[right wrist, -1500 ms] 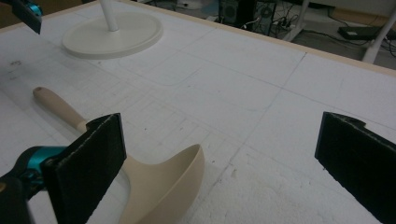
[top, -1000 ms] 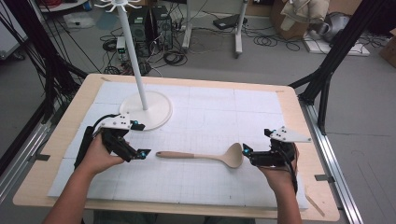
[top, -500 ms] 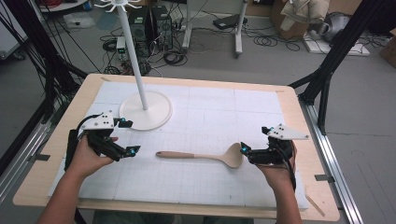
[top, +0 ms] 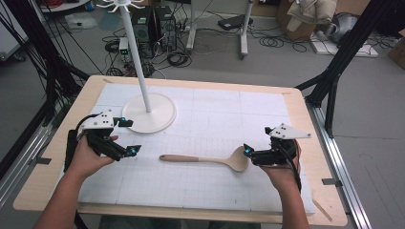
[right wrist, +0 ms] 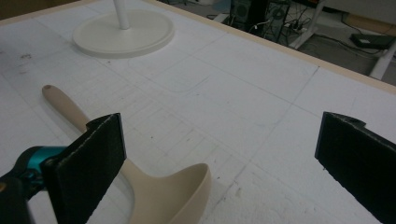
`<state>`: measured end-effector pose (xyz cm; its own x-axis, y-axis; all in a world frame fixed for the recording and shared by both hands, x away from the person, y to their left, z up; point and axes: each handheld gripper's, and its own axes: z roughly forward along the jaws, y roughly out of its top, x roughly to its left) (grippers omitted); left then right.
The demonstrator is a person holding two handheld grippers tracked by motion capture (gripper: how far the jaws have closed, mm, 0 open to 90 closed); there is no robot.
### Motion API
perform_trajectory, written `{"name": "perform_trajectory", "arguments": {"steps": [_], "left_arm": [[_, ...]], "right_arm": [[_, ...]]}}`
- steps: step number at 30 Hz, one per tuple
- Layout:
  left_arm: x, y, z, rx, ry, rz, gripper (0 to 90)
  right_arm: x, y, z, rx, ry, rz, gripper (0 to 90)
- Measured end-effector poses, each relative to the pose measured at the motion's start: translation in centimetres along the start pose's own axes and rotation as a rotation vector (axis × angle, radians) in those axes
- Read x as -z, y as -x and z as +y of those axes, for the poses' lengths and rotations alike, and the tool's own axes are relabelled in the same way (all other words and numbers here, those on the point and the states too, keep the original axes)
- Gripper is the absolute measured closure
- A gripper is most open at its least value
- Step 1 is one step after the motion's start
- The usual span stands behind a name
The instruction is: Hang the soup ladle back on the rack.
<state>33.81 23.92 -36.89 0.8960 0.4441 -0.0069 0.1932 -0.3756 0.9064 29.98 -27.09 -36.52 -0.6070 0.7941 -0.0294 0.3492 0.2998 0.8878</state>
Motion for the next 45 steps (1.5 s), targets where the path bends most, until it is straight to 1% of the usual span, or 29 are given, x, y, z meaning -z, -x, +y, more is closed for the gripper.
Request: {"name": "perform_trajectory", "arguments": {"steps": [4, 6, 8, 9, 11, 13, 14, 15, 16, 17, 18, 19, 20, 23, 24, 25, 28, 30, 32, 35, 36, 38, 39, 43, 44, 45], "left_arm": [[0.4, 0.0, -0.2, -0.001, -0.002, 0.007, 1.7], [0.6, 0.0, -0.4, -0.009, -0.005, 0.013, 1.7], [0.7, 0.0, -0.5, -0.004, -0.004, 0.012, 1.7], [0.7, 0.0, -0.5, -0.005, -0.005, 0.018, 1.7], [0.8, 0.0, -0.5, 0.003, 0.012, 0.016, 1.7], [0.8, 0.0, -0.4, -0.006, 0.007, 0.019, 1.7], [0.8, 0.0, -0.4, -0.002, 0.012, 0.017, 1.7], [0.8, 0.0, -0.4, -0.001, 0.014, 0.017, 1.7], [0.8, 0.0, -0.4, -0.012, 0.005, 0.017, 1.7], [0.9, 0.0, -0.4, -0.015, 0.003, 0.02, 1.7], [0.9, 0.0, -0.4, -0.009, 0.009, 0.018, 1.7], [1.0, 0.0, -0.4, -0.008, 0.012, 0.02, 1.7], [1.0, 0.0, -0.5, -0.007, 0.014, 0.021, 1.7], [1.3, 0.0, -0.6, -0.009, 0.017, 0.025, 1.7], [1.4, 0.0, -0.6, -0.008, 0.019, 0.029, 1.7], [1.5, -0.1, -0.7, -0.009, 0.018, 0.03, 1.7], [1.8, -0.1, -0.9, -0.007, 0.016, 0.037, 1.7], [1.9, -0.1, -1.0, -0.006, 0.017, 0.039, 1.7], [2.0, -0.1, -1.1, -0.006, 0.017, 0.041, 1.7], [2.1, -0.1, -1.3, -0.003, 0.02, 0.04, 1.7], [2.1, -0.1, -1.4, -0.006, 0.017, 0.042, 1.7], [2.0, -0.1, -1.5, -0.002, 0.014, 0.044, 1.7], [2.0, -0.1, -1.5, -0.007, 0.01, 0.046, 1.7], [2.0, -0.2, -1.5, -0.007, 0.009, 0.047, 1.7], [2.0, -0.2, -1.5, -0.004, 0.009, 0.046, 1.7], [2.0, -0.2, -1.6, -0.004, 0.011, 0.044, 1.7]], "right_arm": [[-0.7, -0.4, 0.6, 0.016, -0.014, 0.019, 0.7], [-1.2, -0.7, 0.9, 0.03, -0.023, 0.031, 0.7], [-1.8, -1.2, 1.4, 0.046, -0.037, 0.049, 0.7], [-2.1, -1.5, 1.7, 0.056, -0.047, 0.056, 0.7], [-2.9, -2.2, 2.2, 0.079, -0.066, 0.077, 0.7], [-3.9, -2.8, 2.6, 0.104, -0.095, 0.107, 0.7], [-4.4, -3.1, 2.8, 0.116, -0.114, 0.117, 0.7], [-5.4, -3.8, 3.0, 0.133, -0.143, 0.143, 0.7], [-5.4, -3.8, 3.0, 0.133, -0.143, 0.143, 0.7], [-5.8, -4.1, 3.1, 0.144, -0.156, 0.15, 0.7], [-6.3, -4.5, 3.2, 0.153, -0.168, 0.159, 0.7], [-7.1, -5.0, 3.4, 0.167, -0.188, 0.179, 0.7], [-7.1, -5.0, 3.4, 0.167, -0.188, 0.179, 0.7], [-8.2, -5.8, 3.6, 0.2, -0.221, 0.205, 0.7], [-9.0, -6.3, 3.8, 0.222, -0.241, 0.225, 0.7], [-9.0, -6.3, 3.8, 0.222, -0.241, 0.225, 0.7], [-10.1, -7.0, 3.8, 0.247, -0.281, 0.253, 0.7], [-11.0, -7.5, 3.8, 0.257, -0.311, 0.26, 0.7], [-11.8, -7.9, 3.7, 0.281, -0.334, 0.275, 0.7], [-12.9, -8.7, 3.5, 0.298, -0.376, 0.298, 0.8], [-13.2, -8.9, 3.4, 0.314, -0.391, 0.297, 0.8], [-13.8, -9.3, 3.1, 0.326, -0.434, 0.317, 4.6], [-14.1, -9.5, 3.0, 0.334, -0.45, 0.326, 4.7], [-14.9, -10.1, 2.7, 0.364, -0.506, 0.34, 8.7], [-15.0, -10.1, 2.6, 0.374, -0.518, 0.34, 12.7], [-15.1, -10.1, 2.6, 0.366, -0.539, 0.355, 19.8]]}}
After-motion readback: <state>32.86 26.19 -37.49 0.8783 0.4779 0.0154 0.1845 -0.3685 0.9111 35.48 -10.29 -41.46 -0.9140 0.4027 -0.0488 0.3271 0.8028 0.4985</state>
